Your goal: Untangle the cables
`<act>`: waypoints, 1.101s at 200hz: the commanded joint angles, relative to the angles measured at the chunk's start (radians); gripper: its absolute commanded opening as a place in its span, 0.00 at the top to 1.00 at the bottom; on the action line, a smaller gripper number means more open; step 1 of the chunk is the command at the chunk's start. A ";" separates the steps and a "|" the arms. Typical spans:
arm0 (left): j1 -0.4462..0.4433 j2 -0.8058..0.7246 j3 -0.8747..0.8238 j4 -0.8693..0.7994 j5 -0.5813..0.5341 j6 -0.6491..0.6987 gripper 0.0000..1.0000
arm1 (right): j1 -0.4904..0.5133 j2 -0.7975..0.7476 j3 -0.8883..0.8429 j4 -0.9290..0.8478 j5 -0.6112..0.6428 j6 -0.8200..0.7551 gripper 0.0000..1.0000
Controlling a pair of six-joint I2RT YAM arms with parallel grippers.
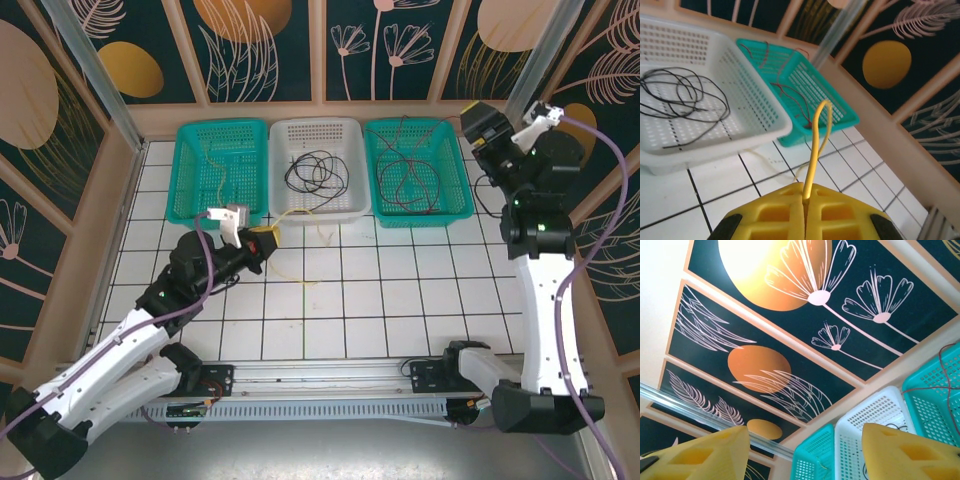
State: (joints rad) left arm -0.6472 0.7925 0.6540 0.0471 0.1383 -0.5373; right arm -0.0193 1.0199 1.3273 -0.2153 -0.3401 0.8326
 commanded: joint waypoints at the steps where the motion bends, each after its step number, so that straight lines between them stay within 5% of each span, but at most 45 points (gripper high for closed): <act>1: 0.007 0.019 0.121 -0.027 -0.116 -0.033 1.00 | -0.004 -0.060 -0.057 -0.045 -0.004 -0.062 0.39; 29: 0.048 0.079 0.251 -0.053 -0.187 -0.031 1.00 | 0.006 -0.124 -0.149 -0.075 -0.053 -0.092 0.39; 86: 0.271 0.271 0.504 -0.007 -0.207 -0.061 1.00 | 0.134 -0.211 -0.287 -0.097 -0.021 -0.124 0.37; 132: 0.529 0.431 0.481 0.266 -0.128 -0.373 1.00 | 0.328 -0.175 -0.313 -0.095 0.096 -0.160 0.37; 161: 0.585 0.534 0.440 0.485 -0.105 -0.453 1.00 | 0.382 -0.147 -0.337 -0.088 0.107 -0.180 0.37; 220: 0.609 0.699 0.346 0.566 -0.120 -0.487 1.00 | 0.399 -0.144 -0.377 -0.114 0.140 -0.218 0.38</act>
State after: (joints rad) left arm -0.0498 1.4422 1.0622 0.5022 -0.0010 -0.9833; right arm 0.3737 0.8810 0.9665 -0.3229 -0.2344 0.6544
